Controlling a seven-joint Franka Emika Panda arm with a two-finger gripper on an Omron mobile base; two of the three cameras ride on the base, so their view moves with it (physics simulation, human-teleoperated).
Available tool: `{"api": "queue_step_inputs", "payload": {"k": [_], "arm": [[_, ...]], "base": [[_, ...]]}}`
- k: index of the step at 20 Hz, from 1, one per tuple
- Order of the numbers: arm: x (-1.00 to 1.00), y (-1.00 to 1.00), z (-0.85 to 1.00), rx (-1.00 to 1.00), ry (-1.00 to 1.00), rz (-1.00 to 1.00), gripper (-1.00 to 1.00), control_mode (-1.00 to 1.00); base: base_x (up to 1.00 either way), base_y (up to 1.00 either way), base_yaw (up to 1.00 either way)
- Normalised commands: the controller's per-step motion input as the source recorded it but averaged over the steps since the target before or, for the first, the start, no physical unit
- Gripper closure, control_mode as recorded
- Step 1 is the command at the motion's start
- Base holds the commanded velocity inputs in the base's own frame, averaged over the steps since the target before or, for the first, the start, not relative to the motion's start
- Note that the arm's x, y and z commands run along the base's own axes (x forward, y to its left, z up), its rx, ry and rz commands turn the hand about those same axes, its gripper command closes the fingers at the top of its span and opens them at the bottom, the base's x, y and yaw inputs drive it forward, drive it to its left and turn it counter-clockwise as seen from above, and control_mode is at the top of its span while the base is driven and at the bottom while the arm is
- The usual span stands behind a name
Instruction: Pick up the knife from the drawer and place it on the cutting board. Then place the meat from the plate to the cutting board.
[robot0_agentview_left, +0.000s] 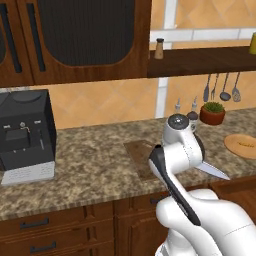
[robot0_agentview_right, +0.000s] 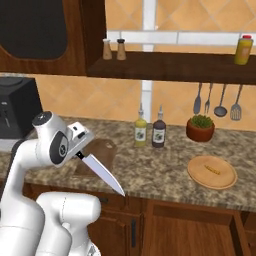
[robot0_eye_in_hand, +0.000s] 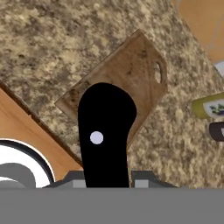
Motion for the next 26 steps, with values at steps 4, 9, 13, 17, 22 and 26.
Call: {"api": "queue_step_inputs", "payload": {"k": [4, 9, 13, 17, 22, 26], "arm": [[0.59, 0.13, 0.09, 0.00, 0.00, 0.00, 1.00, -1.00], [0.72, 0.52, 0.28, -0.06, -0.01, 0.15, 1.00, -1.00], [0.34, 0.41, 0.01, -0.21, 0.01, 0.51, 1.00, -1.00], [-0.04, 0.00, -0.10, -0.30, 0.07, 0.79, 1.00, -1.00], [-0.13, 0.00, -0.37, -0.38, 0.18, 0.82, 1.00, -1.00], [0.00, -0.19, -0.22, -0.29, 0.19, 0.76, 1.00, -1.00]], "base": [[0.16, 0.00, 0.00], [0.00, 0.00, 0.00], [0.00, 0.00, 0.00], [0.00, 0.00, 0.00], [0.00, 0.00, 0.00], [0.00, 0.00, 0.00]]}}
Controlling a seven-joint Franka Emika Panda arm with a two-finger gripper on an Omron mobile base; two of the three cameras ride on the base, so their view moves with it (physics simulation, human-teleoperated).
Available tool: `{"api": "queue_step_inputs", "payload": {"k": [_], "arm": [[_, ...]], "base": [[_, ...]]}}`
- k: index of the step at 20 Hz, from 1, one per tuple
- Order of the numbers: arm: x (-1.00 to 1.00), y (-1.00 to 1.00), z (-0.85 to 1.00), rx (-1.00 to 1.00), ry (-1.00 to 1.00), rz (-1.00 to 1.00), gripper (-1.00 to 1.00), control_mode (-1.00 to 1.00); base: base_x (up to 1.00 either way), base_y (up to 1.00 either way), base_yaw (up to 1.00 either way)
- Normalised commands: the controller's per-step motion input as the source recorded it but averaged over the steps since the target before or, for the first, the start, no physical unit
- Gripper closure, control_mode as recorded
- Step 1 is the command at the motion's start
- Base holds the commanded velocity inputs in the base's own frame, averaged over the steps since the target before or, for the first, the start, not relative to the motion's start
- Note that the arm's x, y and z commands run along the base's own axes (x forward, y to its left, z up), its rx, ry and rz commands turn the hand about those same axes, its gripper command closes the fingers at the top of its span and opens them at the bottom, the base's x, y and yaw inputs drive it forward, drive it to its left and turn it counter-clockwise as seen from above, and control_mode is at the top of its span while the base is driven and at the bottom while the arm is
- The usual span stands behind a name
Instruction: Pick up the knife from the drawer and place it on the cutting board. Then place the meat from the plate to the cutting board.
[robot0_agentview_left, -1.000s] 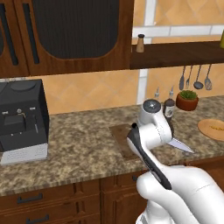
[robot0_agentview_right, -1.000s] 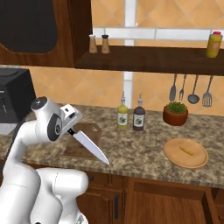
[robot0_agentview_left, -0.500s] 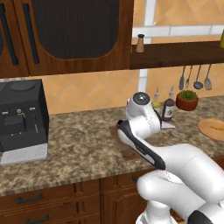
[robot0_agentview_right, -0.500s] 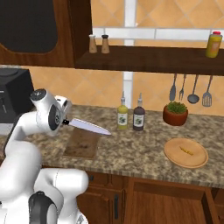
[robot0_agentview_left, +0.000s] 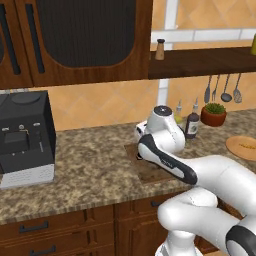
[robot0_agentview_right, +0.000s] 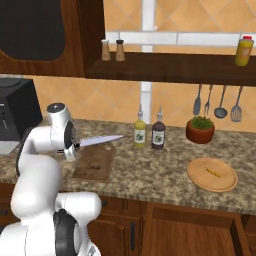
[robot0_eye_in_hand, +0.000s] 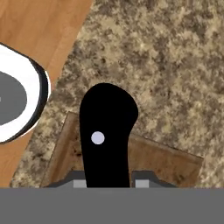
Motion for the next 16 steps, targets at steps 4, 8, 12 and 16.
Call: {"api": "queue_step_inputs", "payload": {"k": [4, 8, 12, 16], "arm": [[0.13, -0.21, -0.28, -0.29, 0.29, 0.70, 1.00, -1.00], [0.35, -0.11, -0.47, -0.26, 0.29, 0.62, 1.00, -1.00], [0.40, 0.00, -0.29, -0.08, 0.03, 0.15, 1.00, -1.00], [0.29, -0.03, -0.47, -0.03, 0.00, 0.11, 1.00, -1.00]], "base": [[0.00, 0.00, 0.00], [0.00, 0.00, 0.00], [0.00, 0.00, 0.00], [0.00, 0.00, 0.00]]}}
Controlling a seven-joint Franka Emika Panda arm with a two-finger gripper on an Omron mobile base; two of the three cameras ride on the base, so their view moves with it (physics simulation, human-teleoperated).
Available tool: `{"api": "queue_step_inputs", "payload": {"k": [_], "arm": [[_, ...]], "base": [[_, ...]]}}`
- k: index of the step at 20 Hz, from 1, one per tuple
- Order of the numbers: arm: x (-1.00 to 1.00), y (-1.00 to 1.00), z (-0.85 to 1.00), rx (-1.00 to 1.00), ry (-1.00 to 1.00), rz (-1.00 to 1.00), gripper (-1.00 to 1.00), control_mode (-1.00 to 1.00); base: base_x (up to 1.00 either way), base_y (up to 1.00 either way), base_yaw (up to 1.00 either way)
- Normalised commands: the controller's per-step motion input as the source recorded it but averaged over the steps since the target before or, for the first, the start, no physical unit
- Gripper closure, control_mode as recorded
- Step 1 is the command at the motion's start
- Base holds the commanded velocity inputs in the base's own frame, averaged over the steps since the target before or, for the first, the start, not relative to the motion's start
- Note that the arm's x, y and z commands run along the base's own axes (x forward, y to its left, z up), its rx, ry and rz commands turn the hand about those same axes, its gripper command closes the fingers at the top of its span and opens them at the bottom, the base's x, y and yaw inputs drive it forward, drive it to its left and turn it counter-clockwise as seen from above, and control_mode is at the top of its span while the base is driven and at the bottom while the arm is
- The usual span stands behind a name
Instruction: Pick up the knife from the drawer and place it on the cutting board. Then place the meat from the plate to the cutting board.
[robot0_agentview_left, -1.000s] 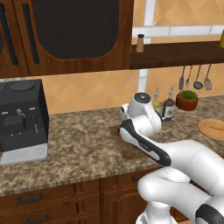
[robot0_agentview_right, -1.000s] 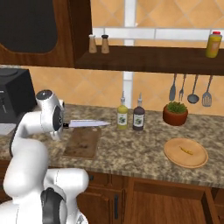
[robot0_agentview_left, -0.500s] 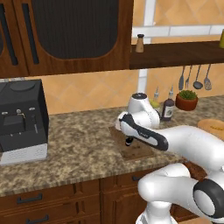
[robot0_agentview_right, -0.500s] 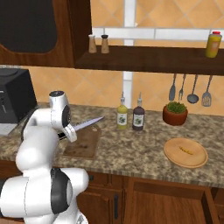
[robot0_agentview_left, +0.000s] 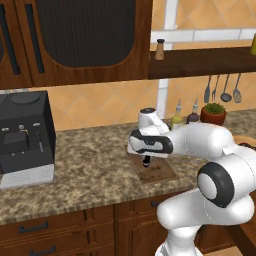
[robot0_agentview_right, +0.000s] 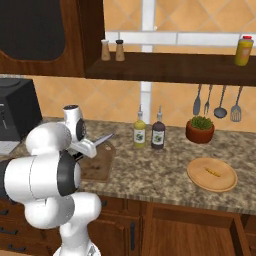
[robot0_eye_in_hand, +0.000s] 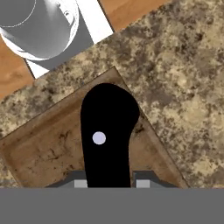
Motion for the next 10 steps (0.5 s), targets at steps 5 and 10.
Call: {"api": "queue_step_inputs", "payload": {"k": [5, 10], "arm": [[0.02, -0.30, -0.63, -0.01, 0.00, 0.06, 1.00, -1.00], [0.00, -0.22, -0.47, 0.00, -0.02, 0.01, -1.00, -1.00]], "base": [[0.00, 0.00, 0.00], [0.00, 0.00, 0.00]]}}
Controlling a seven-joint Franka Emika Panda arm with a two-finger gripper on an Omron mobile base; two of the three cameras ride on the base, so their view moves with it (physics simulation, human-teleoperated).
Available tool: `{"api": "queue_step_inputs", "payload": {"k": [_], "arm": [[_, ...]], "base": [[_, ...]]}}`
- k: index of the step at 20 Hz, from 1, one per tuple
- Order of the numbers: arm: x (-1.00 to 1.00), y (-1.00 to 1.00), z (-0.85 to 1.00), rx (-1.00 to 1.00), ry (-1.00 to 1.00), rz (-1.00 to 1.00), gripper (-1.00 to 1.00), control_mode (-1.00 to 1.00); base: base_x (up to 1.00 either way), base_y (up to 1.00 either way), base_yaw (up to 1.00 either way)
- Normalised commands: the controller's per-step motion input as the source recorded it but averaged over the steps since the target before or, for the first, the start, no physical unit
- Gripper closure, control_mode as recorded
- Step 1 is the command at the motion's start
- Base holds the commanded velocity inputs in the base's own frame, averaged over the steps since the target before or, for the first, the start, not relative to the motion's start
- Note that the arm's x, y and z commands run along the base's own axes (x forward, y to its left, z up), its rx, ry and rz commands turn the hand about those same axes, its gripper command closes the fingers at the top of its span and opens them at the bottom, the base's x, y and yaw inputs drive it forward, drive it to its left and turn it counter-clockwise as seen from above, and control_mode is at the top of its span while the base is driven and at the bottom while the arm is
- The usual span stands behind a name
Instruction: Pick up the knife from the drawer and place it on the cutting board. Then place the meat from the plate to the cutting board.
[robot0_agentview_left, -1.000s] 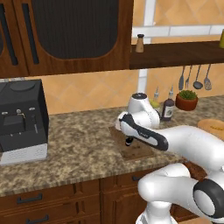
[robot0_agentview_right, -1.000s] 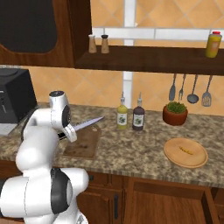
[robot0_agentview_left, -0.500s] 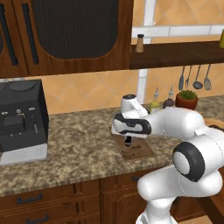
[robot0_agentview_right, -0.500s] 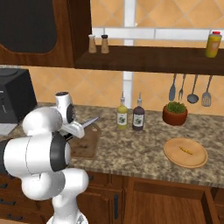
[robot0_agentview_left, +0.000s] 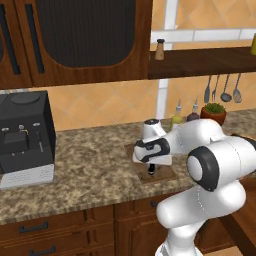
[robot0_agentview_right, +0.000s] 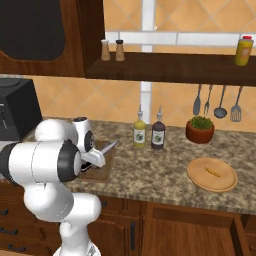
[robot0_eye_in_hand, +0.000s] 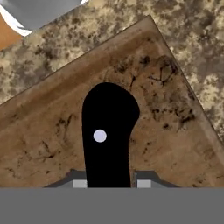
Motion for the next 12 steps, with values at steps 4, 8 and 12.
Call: {"api": "queue_step_inputs", "payload": {"k": [4, 8, 12], "arm": [[0.00, 0.00, 0.20, 0.01, -0.10, 0.00, -1.00, -1.00], [-0.01, -0.09, 0.93, 0.05, -0.29, 0.00, -1.00, -1.00], [-0.44, -0.69, 0.81, 0.00, -0.34, 0.00, -1.00, -1.00]], "base": [[0.00, 0.00, 0.00], [0.00, 0.00, 0.00], [0.00, 0.00, 0.00]]}}
